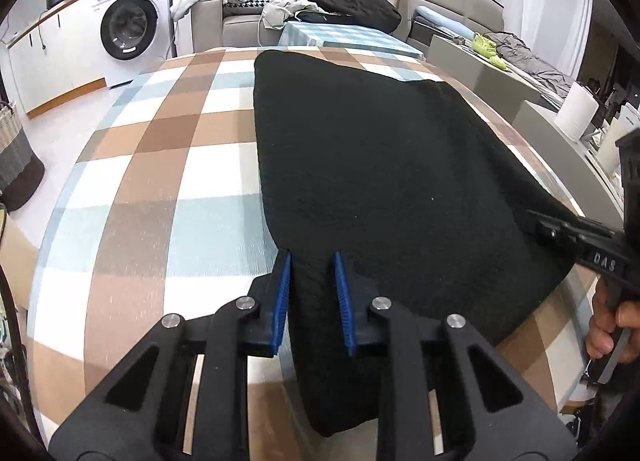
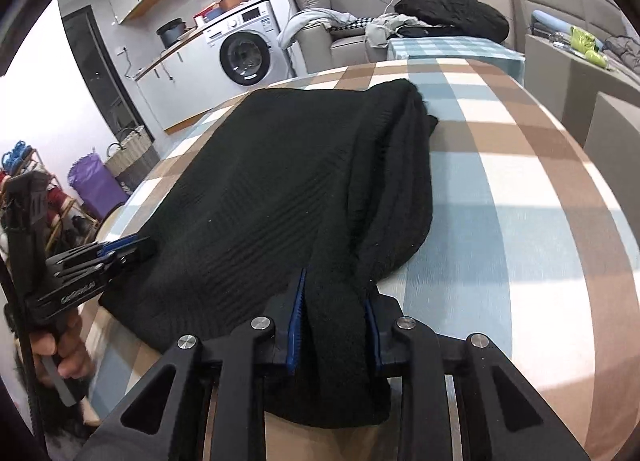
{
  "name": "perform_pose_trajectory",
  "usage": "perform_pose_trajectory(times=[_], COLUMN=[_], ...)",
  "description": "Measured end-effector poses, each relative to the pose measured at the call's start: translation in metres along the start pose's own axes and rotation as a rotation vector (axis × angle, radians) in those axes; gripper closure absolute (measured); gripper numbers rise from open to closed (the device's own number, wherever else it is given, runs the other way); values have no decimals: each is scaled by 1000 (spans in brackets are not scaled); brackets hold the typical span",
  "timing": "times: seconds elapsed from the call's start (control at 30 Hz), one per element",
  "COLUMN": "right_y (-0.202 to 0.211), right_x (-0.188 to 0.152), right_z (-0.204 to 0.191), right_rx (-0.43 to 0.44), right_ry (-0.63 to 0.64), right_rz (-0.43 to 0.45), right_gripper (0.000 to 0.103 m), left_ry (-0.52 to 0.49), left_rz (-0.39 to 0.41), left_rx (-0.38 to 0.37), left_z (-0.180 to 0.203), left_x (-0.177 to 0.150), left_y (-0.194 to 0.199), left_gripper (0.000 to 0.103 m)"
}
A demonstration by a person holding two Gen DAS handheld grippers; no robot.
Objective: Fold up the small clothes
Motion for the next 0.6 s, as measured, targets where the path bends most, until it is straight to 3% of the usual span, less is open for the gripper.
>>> perform_pose_trajectory(times=[0.23, 0.3, 0.4, 0.47, 0.53, 0.6], right_y=[1, 7, 24, 40, 57, 65], right_x=[1, 0, -3, -7, -12, -15], right_z=[-2, -1, -7, -11, -14, -16], right_rx=[-3, -8, -1, 7, 20, 31], right_ry=[17, 36, 116, 149, 178, 183], right_rz=[8, 17, 78, 136, 196, 214], right_gripper=[75, 66, 37, 12, 6, 0], left_ry=[4, 2, -17, -22, -30, -45], left_rz=[3, 9, 27, 73, 111, 153], left_rx=[7, 13, 35, 42, 55, 59], left_z=[-3, -2, 4, 7, 11, 16], left_x=[-1, -4, -8, -10, -13, -16], left_y=[-5, -1, 11, 23, 36, 49], left_gripper=[84, 82, 67, 39, 22, 20])
Point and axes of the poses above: each gripper's, at about its wrist camera, not at the fingertips, and y roughly against the way its jaws point, z to its right, x to its top, the point moved 2 cm from there along -y, roughly the way its jaws point, and after that the axes turned 8 degrees about -y, right-handed, at the moved point
